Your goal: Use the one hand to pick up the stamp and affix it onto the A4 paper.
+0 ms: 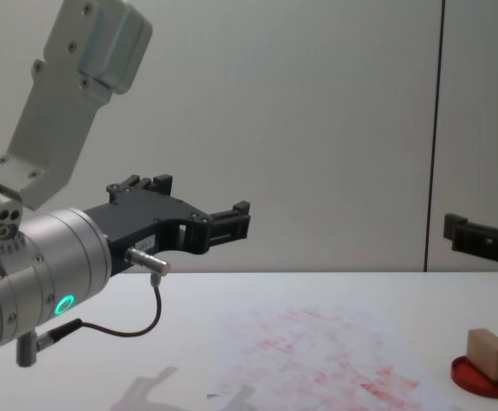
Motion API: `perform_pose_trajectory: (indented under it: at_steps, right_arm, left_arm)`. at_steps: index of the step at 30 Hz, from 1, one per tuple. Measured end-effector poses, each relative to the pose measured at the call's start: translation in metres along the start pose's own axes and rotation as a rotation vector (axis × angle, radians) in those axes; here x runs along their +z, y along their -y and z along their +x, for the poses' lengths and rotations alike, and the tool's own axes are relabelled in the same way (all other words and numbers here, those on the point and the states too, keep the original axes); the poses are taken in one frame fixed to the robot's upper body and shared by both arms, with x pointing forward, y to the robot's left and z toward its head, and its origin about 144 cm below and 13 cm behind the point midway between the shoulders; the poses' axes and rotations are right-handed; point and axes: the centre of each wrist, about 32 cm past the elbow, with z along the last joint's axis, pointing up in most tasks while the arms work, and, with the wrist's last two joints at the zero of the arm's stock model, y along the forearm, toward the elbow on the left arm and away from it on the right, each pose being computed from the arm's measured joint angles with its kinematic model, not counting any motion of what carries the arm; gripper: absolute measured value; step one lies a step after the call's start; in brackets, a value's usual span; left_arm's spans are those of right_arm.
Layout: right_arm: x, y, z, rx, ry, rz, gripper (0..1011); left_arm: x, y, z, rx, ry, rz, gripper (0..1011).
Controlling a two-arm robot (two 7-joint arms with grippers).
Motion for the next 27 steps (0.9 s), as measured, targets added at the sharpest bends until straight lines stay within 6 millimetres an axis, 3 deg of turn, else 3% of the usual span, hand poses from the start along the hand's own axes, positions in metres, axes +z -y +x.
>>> perform_pose_trajectory:
  at_steps: [27]
  right_arm:
    - [-0.029,-0.002,0.008,-0.016,0.068,-0.188,1001]
  left_arm:
    - [0.000,0.000,0.000,0.000,0.000,0.000,993]
